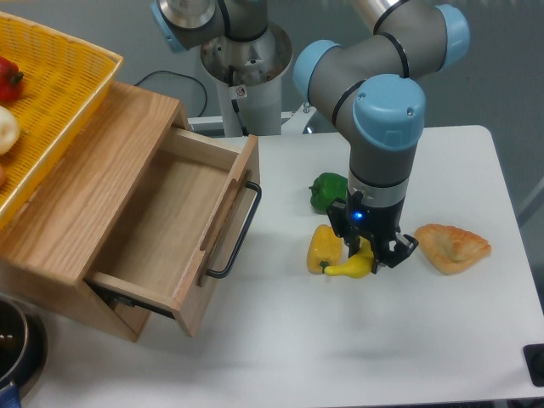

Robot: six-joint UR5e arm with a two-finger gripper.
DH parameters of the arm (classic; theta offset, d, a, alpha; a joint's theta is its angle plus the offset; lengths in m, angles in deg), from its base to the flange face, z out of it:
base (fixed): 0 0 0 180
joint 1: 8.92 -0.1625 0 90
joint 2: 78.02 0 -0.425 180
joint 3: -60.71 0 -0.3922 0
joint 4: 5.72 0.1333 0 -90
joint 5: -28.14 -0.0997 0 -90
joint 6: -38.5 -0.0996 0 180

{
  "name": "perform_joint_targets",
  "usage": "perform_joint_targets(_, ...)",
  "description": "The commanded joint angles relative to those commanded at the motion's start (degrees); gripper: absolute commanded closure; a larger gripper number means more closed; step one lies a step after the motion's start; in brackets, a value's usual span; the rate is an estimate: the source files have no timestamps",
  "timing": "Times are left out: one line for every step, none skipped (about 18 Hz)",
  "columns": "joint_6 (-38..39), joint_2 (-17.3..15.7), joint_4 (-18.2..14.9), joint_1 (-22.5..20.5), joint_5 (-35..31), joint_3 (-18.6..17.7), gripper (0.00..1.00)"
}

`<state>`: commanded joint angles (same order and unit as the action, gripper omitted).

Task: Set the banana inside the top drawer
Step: 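Close the gripper on the yellow banana and lift it off the table, then carry the banana up and over into the open wooden drawer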

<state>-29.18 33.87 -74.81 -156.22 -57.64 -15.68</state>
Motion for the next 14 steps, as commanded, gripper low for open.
perform_joint_targets(0.1, -0.1, 0.0, 0.1, 0.0, 0.1, 0.75)
perform_joint_targets(0.1, -0.5, -0.1, 0.3, 0.0, 0.1, 0.75)
perform_joint_targets(0.3, -1.0, -0.2, 0.5, 0.1, 0.3, 0.75)
perform_joint_targets(0.8, -1.3, -0.2, 1.1, 0.2, 0.4, 0.75)
perform_joint_targets(1.4, -2.4, -0.5, 1.6, 0.3, 0.2, 0.74)
perform_joint_targets(1.8, -3.2, -1.1, 1.8, 0.3, 0.0, 0.74)
perform_joint_targets(2.0, -3.9, -1.9, 1.9, 0.4, 0.0, 0.74)
perform_joint_targets(2.8, -5.1, -2.6, 2.2, 0.7, 0.0, 0.74)
perform_joint_targets(3.8, -5.9, -2.9, 2.4, 1.2, 0.0, 0.74)
perform_joint_targets(5.1, -6.8, -2.9, 2.6, 1.8, 0.0, 0.74)
perform_joint_targets(6.7, -8.0, -3.0, 2.7, 2.5, 0.0, 0.74)
perform_joint_targets(8.5, -9.0, -2.9, 3.1, 3.5, 0.0, 0.75)
perform_joint_targets(10.4, -10.3, -2.9, 3.7, 4.7, 0.3, 0.75)
perform_joint_targets(12.1, -11.2, -2.9, 4.1, 5.9, 0.4, 0.75)
